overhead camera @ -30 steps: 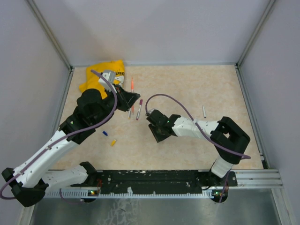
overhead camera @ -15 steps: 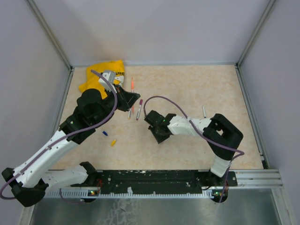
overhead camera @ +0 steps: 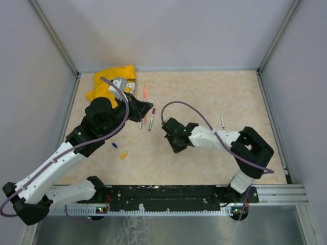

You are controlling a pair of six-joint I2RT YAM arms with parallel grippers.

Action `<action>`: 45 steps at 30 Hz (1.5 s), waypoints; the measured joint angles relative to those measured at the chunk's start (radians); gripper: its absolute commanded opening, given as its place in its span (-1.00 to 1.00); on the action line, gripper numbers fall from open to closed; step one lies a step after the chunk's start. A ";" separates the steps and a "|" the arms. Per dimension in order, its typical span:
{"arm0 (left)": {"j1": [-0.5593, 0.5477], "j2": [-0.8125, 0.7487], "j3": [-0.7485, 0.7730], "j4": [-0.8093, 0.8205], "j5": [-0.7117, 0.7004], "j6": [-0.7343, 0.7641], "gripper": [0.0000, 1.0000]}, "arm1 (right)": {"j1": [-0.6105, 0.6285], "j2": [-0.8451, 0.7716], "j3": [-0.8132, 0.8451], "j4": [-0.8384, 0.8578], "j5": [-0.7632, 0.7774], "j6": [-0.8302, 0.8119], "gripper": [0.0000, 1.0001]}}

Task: Insert the pens into the pen caps
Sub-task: Insert the pen cap onto the pen.

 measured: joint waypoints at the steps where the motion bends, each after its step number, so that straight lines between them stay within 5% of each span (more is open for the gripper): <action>1: 0.000 0.000 -0.006 0.003 0.000 0.002 -1.00 | -0.010 -0.031 -0.014 0.005 0.000 0.006 -1.00; 13: 0.001 0.060 -0.048 0.074 0.061 0.041 -1.00 | -0.174 -0.674 -0.244 0.293 -0.026 0.045 -1.00; 21: 0.001 0.053 -0.105 0.182 0.127 0.100 -1.00 | -0.179 -0.895 -0.389 0.610 -0.049 0.051 -1.00; 31: 0.001 0.022 -0.198 0.344 0.266 0.187 -1.00 | -0.180 -0.989 -0.470 0.946 -0.050 0.068 -1.00; 45: 0.001 0.030 -0.228 0.487 0.453 0.244 -1.00 | -0.180 -0.884 -0.463 1.299 -0.045 0.163 -1.00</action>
